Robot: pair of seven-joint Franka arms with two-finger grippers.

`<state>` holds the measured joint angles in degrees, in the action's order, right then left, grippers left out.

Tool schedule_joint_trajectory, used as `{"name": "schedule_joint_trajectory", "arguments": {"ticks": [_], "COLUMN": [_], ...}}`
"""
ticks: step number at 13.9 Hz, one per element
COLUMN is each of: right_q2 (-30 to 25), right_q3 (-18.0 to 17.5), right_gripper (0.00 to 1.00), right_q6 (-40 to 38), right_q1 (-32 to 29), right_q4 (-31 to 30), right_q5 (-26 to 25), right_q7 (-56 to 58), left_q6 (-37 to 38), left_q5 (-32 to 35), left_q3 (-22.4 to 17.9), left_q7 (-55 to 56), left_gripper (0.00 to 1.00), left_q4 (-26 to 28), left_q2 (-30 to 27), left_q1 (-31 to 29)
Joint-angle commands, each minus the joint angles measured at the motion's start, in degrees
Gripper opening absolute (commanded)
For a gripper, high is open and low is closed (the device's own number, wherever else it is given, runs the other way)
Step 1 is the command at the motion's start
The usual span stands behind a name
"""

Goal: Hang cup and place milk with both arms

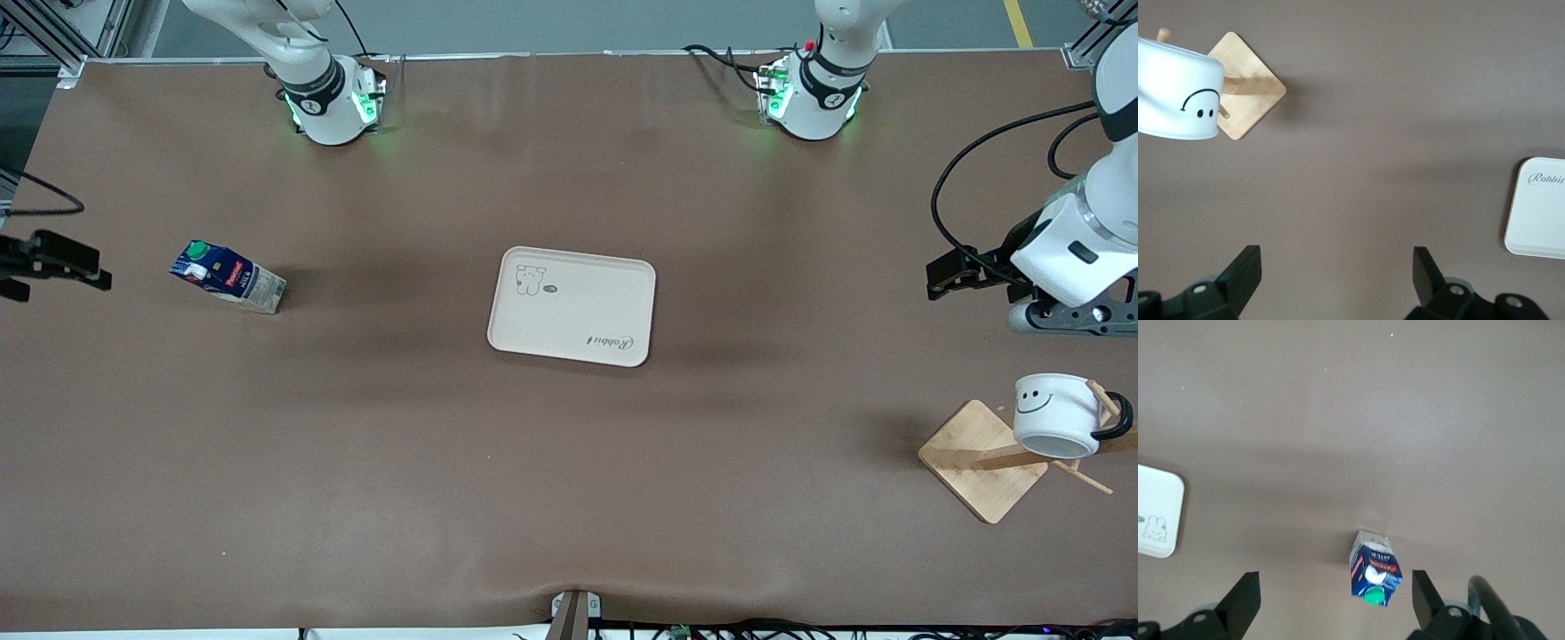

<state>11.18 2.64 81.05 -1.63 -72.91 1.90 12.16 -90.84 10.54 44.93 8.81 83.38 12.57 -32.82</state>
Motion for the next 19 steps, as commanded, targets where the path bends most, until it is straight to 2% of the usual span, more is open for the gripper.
{"name": "schedule_joint_trajectory", "arguments": {"ticks": [1, 3, 5, 7, 10, 13, 19], "right_q2": [-10.17, -17.47, -18.91, -18.47, -17.42, -17.42, -16.71], "right_q3": [0.52, 0.26, 0.26, 0.26, 0.35, 0.08, 0.43], "right_gripper": [1.00, 1.00, 1.00, 1.00, 1.00, 1.00, 1.00], "right_q6": [4.26, 9.80, 7.04, 5.17, 4.90, 4.90, 4.56], "right_q1": [-0.30, -0.13, -0.22, -0.39, -0.57, 0.31, -1.09], "right_q4": [-14.57, -25.48, -27.63, -25.63, -18.78, -17.53, -17.53], "right_q5": [0.65, 0.56, 0.56, -0.84, -1.73, -3.57, -2.78], "right_q7": [0.23, 0.32, 0.41, 0.50, -0.03, 0.06, 0.23], "left_q6": [0.22, 0.22, 0.22, 0.22, 0.22, 0.31, 1.98], "left_q5": [-0.79, -0.79, -0.27, 0.18, 0.18, 0.27, -0.26], "left_q3": [0.41, 0.51, 0.86, 0.77, 0.24, -0.02, 0.15], "left_q7": [1.12, 1.56, 0.43, -0.28, -0.38, -0.37, -0.46], "left_gripper": [1.00, 1.00, 1.00, 1.00, 1.00, 1.00, 1.00], "left_q4": [1.70, 1.70, 1.26, -0.14, -1.64, -1.73, -1.82], "left_q2": [-2.55, -2.55, -2.47, -2.12, -1.59, -1.94, -2.55], "left_q1": [-0.75, -0.75, -0.75, -1.01, -1.28, -1.72, -3.83]}}
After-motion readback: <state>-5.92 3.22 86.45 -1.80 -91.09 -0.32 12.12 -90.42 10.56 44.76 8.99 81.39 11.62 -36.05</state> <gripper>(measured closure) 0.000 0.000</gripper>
